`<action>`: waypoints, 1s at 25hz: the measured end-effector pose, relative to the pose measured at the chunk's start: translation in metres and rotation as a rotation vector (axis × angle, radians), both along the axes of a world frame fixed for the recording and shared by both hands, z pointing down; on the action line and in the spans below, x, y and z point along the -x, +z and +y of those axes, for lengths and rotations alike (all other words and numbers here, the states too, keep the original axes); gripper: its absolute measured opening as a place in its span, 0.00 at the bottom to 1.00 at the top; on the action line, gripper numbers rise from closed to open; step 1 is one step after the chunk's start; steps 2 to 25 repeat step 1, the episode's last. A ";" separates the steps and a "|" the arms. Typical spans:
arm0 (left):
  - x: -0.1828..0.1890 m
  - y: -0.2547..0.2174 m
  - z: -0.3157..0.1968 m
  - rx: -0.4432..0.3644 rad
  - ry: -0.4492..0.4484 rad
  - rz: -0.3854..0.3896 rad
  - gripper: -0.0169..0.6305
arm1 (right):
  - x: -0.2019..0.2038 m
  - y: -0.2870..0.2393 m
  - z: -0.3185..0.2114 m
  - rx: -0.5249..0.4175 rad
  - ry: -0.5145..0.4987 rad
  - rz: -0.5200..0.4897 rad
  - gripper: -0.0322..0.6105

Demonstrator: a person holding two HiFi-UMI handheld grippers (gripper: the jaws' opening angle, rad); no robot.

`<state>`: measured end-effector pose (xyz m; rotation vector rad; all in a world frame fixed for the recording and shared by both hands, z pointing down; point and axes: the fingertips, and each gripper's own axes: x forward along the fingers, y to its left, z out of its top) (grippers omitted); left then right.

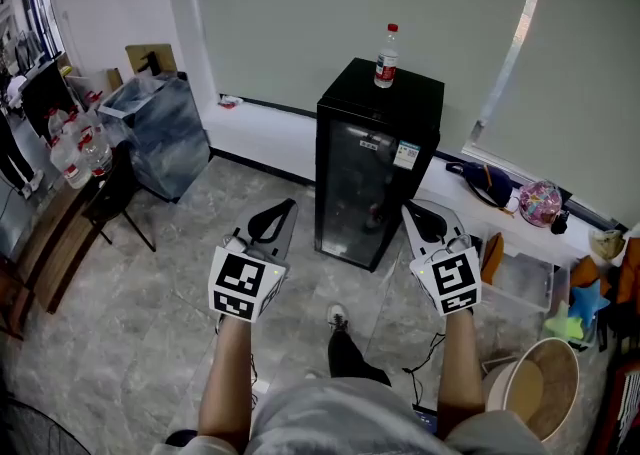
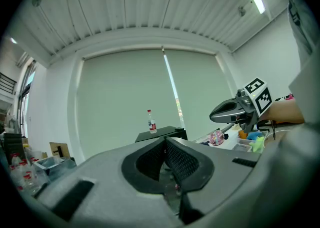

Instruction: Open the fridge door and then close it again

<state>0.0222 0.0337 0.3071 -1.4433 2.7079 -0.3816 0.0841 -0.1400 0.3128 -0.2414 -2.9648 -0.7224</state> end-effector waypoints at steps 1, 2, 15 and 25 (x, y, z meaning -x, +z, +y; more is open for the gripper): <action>0.000 0.001 -0.001 0.001 0.001 0.003 0.05 | 0.000 0.001 -0.001 0.000 0.001 0.002 0.05; 0.000 0.001 -0.001 0.001 0.001 0.003 0.05 | 0.000 0.001 -0.001 0.000 0.001 0.002 0.05; 0.000 0.001 -0.001 0.001 0.001 0.003 0.05 | 0.000 0.001 -0.001 0.000 0.001 0.002 0.05; 0.000 0.001 -0.001 0.001 0.001 0.003 0.05 | 0.000 0.001 -0.001 0.000 0.001 0.002 0.05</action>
